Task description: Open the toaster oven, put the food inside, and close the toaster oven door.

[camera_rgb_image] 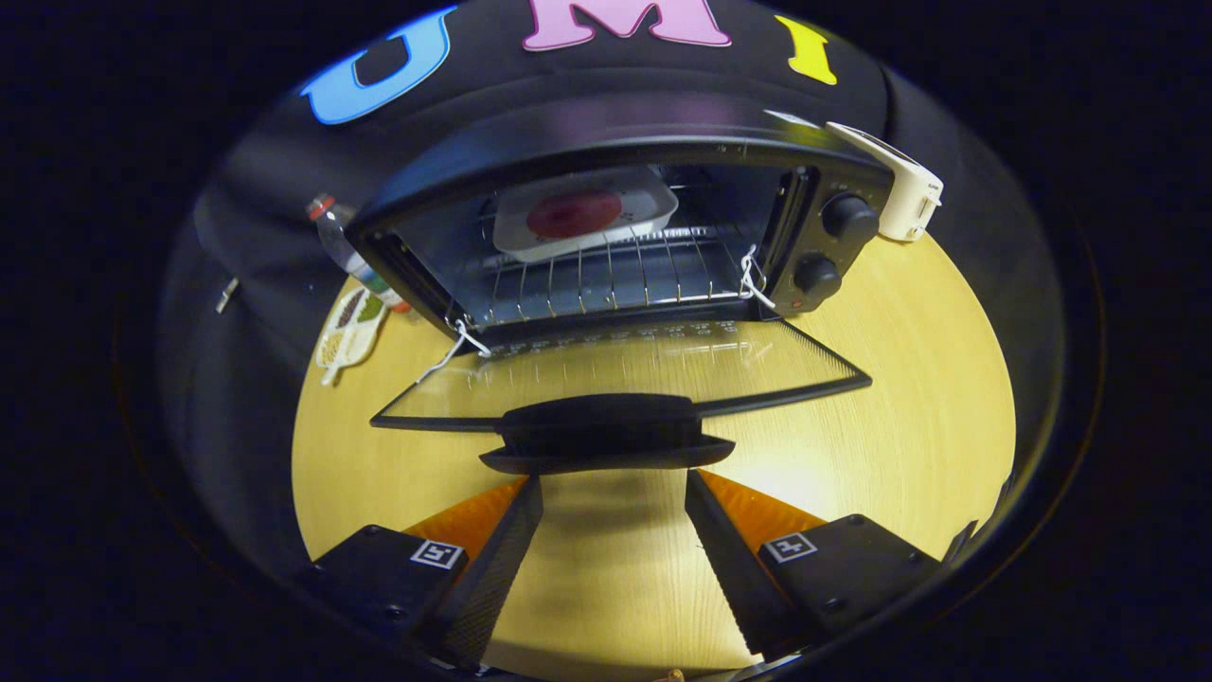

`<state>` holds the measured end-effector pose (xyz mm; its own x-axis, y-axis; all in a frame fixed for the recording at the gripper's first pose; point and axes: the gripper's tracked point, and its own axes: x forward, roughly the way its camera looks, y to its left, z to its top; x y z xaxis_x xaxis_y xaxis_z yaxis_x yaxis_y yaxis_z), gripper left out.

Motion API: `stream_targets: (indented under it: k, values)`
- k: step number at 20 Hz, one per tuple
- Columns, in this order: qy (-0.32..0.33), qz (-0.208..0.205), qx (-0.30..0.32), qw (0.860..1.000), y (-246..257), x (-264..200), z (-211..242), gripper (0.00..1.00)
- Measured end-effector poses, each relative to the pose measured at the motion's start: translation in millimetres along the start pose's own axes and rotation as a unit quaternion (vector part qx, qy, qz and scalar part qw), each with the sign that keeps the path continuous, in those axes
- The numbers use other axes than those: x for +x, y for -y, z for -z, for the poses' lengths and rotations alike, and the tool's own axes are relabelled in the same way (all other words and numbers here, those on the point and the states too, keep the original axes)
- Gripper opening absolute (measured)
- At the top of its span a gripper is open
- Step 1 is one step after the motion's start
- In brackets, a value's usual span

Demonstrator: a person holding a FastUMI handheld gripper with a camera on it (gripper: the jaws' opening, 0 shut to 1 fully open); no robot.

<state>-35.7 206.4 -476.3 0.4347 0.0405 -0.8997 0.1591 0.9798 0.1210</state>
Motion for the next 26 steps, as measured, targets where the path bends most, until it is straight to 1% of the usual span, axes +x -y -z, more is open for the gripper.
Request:
stream_targets:
  k: [6,8,10,13,15,17,19,22,23,24,26]
  values:
    - [0.088,-0.035,-0.006,0.996,-5,-48,-48,0.99]
    - [0.110,-0.058,0.002,0.992,-7,-65,-64,0.99]
    - [0.138,-0.085,0.004,0.987,1,-83,-79,0.99]
    - [0.206,-0.092,-0.033,0.974,32,-125,-110,0.98]
    - [0.258,-0.095,-0.054,0.960,48,-164,-136,0.99]
    - [0.314,-0.101,-0.071,0.941,65,-209,-165,0.99]
    - [0.373,-0.100,-0.094,0.918,83,-255,-191,0.99]
    - [0.457,-0.103,-0.124,0.875,107,-324,-224,0.98]
    - [0.478,-0.104,-0.129,0.863,114,-340,-231,0.98]
    - [0.493,-0.103,-0.130,0.854,123,-353,-236,0.98]
    - [0.510,-0.095,-0.125,0.846,142,-371,-243,0.98]
